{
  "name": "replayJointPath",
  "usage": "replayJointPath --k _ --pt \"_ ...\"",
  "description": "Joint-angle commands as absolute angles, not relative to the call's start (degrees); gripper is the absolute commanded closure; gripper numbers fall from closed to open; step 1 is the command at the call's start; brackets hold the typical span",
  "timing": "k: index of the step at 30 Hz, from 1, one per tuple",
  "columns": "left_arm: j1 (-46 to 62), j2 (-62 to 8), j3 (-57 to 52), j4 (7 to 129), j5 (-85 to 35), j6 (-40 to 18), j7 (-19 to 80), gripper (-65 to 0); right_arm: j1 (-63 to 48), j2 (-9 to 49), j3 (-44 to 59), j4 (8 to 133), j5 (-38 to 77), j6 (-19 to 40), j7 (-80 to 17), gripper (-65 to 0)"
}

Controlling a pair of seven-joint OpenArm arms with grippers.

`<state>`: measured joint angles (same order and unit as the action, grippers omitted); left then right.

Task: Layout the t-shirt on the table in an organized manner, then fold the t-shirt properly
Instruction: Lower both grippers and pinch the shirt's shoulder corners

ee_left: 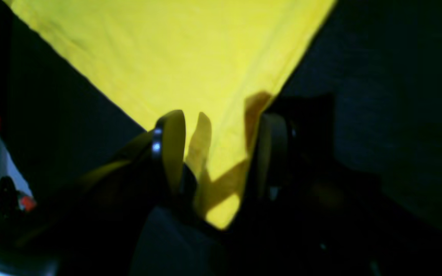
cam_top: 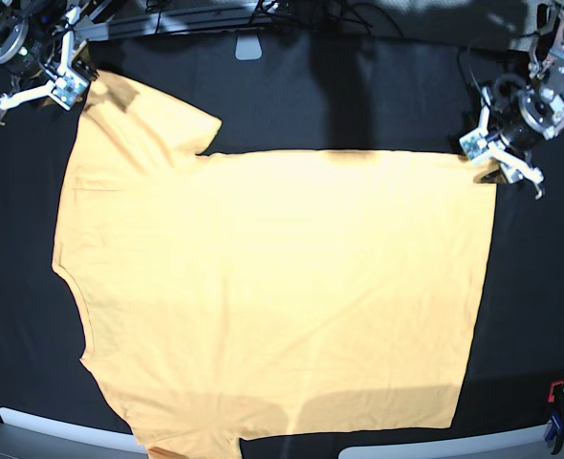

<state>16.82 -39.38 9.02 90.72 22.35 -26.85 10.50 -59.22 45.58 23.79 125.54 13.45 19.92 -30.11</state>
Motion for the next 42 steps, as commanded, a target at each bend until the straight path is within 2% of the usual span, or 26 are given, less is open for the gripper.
replayJointPath --k 1,3,7,12,15,17,21,24,26,30,36,42 --pt "16.8 -40.42 8.73 90.96 22.92 -26.41 11.68 -25.3 -59.53 46.35 24.36 126.37 13.45 19.57 -29.58 -20.2" --pt "16.88 -40.6 8.73 90.98 22.9 -26.41 11.25 -19.7 -59.53 46.33 24.36 126.37 13.43 19.59 -29.56 -20.2" --pt "17.15 -41.34 8.73 91.07 22.13 -26.41 10.41 0.0 -59.53 46.35 24.36 126.37 10.92 19.68 -28.88 -20.2" --pt "17.15 -42.96 8.73 91.22 20.27 -26.41 10.37 0.0 -59.48 46.52 24.36 126.37 1.58 19.73 -21.41 -20.6" --pt "17.15 -43.55 8.73 91.2 20.27 -26.41 10.35 0.0 -58.39 46.68 24.36 126.37 -2.11 19.77 -19.75 -28.4" --pt "17.15 -43.9 8.73 91.2 19.81 -26.41 10.37 0.0 -57.45 46.7 24.36 126.32 -4.56 19.94 -19.73 -31.4" --pt "17.12 -44.69 8.73 91.2 18.85 -26.41 10.31 0.0 -57.14 46.65 24.23 124.53 -9.21 21.04 -19.05 -31.2" --pt "17.1 -45.28 8.73 91.2 19.05 -26.41 10.13 0.0 -57.04 46.68 23.07 120.09 -15.59 20.51 -14.09 -31.2" --pt "17.1 -45.32 8.73 91.2 19.07 -26.41 10.17 0.0 -55.7 46.65 20.93 116.53 -21.19 18.15 -11.11 -31.2" --pt "17.1 -45.3 8.73 91.2 19.05 -26.41 10.2 0.0 -49.12 46.68 13.63 110.8 -29.06 13.3 -11.62 -31.2" --pt "17.1 -45.28 8.73 91.2 19.05 -26.41 10.2 0.0 -39.68 46.76 3.27 105.69 -31.57 11.31 -14.02 -31.2" --pt "17.1 -45.3 8.73 91.2 19.05 -26.41 10.22 0.0 -36.25 48.73 -4.1 105.08 -33.58 11.31 -15.46 -31.2"
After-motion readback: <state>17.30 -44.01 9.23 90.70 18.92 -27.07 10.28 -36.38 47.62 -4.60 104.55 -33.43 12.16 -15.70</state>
